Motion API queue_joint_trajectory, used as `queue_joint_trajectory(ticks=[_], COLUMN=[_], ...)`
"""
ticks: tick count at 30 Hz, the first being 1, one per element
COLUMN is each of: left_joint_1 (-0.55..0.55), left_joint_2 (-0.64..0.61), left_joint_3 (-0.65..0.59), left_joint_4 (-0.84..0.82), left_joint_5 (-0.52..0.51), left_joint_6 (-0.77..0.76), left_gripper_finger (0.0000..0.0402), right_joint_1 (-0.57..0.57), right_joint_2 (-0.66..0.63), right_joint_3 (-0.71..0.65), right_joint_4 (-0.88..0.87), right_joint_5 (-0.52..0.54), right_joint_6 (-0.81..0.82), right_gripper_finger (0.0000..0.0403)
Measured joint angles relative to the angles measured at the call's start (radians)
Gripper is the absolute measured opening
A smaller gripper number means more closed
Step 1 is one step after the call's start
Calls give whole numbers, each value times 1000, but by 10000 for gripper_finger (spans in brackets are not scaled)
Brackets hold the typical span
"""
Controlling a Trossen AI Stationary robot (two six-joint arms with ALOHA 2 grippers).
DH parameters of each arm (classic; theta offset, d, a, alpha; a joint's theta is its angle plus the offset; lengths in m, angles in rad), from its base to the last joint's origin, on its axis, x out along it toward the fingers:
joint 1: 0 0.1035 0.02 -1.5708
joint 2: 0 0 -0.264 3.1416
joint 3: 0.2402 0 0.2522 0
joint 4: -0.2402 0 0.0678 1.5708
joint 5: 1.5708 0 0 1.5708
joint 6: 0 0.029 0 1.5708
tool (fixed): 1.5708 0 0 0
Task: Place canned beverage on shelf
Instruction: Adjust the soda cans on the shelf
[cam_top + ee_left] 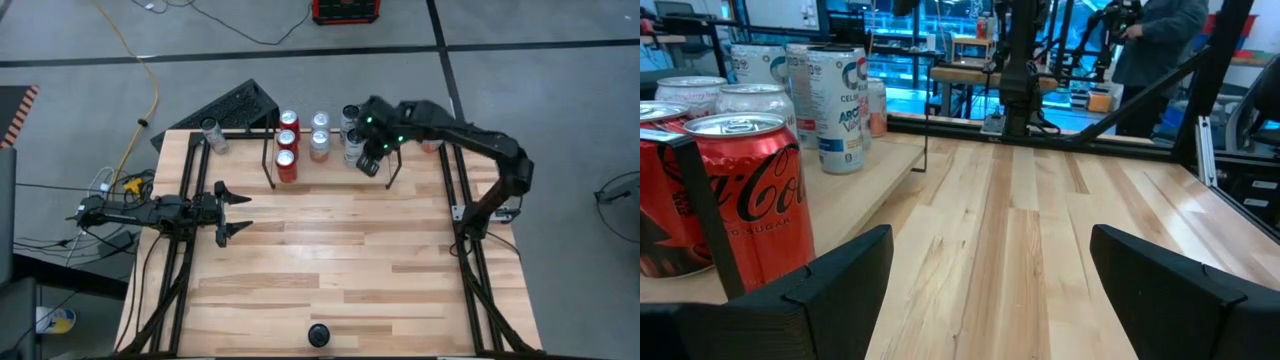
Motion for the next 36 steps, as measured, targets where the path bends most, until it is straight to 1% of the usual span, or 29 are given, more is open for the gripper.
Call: queue_joint_trajectory(ticks=[3, 7, 13, 26, 36], left_joint_1=[0, 0, 0, 0, 0], left_joint_2=[0, 0, 0, 0, 0], left_joint_3=[0, 0, 0, 0, 0], left_joint_4=[0, 0, 0, 0, 0], left_joint_5=[0, 0, 0, 0, 0], left_joint_6=[0, 0, 0, 0, 0], left_gripper_finger=[327, 327, 327, 327, 327], right_joint_1=[-1, -15, -26, -49, -59], right_joint_2=[9, 9, 11, 76, 74], right_joint_3=[-85, -127, -132, -131, -132], right_joint_4=[55, 106, 132, 190, 204], right_joint_5=[0, 1, 21, 47, 50], right_joint_6=[14, 15, 16, -14, -35], right_gripper_finger=[0, 0, 0, 0, 0])
